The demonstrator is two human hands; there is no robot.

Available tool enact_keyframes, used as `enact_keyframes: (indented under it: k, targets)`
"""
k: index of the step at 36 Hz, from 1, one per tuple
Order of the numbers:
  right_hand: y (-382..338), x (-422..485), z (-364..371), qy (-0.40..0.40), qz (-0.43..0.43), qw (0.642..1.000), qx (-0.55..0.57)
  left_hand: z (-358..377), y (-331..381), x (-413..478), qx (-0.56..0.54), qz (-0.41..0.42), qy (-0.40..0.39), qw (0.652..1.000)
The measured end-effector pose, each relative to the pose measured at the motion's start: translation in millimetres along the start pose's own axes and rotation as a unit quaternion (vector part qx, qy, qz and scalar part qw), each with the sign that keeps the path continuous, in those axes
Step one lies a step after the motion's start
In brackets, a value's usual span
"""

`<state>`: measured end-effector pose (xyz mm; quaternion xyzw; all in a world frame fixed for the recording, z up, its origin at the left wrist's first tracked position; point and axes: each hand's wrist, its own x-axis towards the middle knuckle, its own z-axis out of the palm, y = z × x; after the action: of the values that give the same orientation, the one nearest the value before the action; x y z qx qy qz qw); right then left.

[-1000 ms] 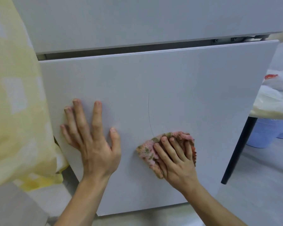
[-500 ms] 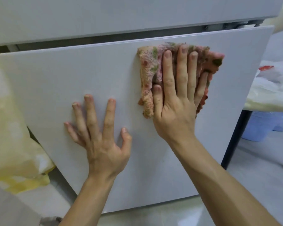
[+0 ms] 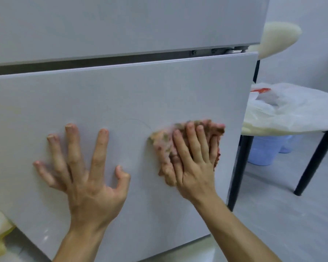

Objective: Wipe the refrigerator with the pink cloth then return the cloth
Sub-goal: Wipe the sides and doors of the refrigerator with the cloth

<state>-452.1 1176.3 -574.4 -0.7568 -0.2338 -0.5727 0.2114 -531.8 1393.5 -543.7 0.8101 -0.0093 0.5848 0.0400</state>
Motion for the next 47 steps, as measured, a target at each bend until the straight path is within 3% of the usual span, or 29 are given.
enact_keyframes:
  k: [3, 7, 13, 20, 25, 33, 39, 41, 44, 45, 47]
  targets:
    - [8.9, 71.3, -19.6, 0.063, 0.059, 0.996, 0.018, 2.0, 14.6, 5.0, -0.011, -0.001, -0.001, 1.0]
    - [14.7, 111.3, -28.6, 0.088, 0.097, 0.991, -0.017, 5.9, 31.9, 7.3, -0.017, 0.006, -0.006, 1.0]
    - [26.1, 63.1, -16.3, 0.103, 0.111, 0.989, -0.007, 8.3, 34.0, 5.9, -0.012, 0.008, -0.007, 1.0]
    - [49.8, -75.8, 1.0, 0.017, 0.131, 0.991, 0.003, 8.8, 33.1, 6.2, -0.008, 0.011, -0.014, 1.0]
    - [53.3, -52.5, -6.3, 0.015, 0.116, 0.993, 0.006, 7.2, 33.7, 5.5, -0.012, 0.008, -0.015, 1.0]
    - [59.0, 75.9, -27.3, 0.117, 0.125, 0.985, 0.025, 8.9, 42.0, 3.7, -0.021, 0.01, -0.018, 1.0]
    - [53.0, 31.4, -20.7, 0.115, 0.166, 0.978, 0.053, 13.5, 49.4, -1.5, -0.025, 0.026, -0.025, 0.999]
    - [46.2, -29.3, -5.6, 0.073, 0.25, 0.962, 0.079, 15.1, 49.3, -2.0, -0.025, 0.025, -0.024, 0.999]
    - [30.0, -111.6, 4.0, 0.023, 0.442, 0.862, 0.245, 16.9, 49.4, -3.2, -0.024, 0.022, -0.014, 0.999]
    - [26.4, -128.9, 4.8, 0.021, 0.472, 0.835, 0.282, 17.2, 49.9, -3.0, -0.025, 0.022, -0.012, 0.999]
    - [26.4, -146.0, 3.3, -0.006, 0.498, 0.82, 0.282, 17.1, 50.9, -1.8, -0.026, 0.023, -0.012, 0.999]
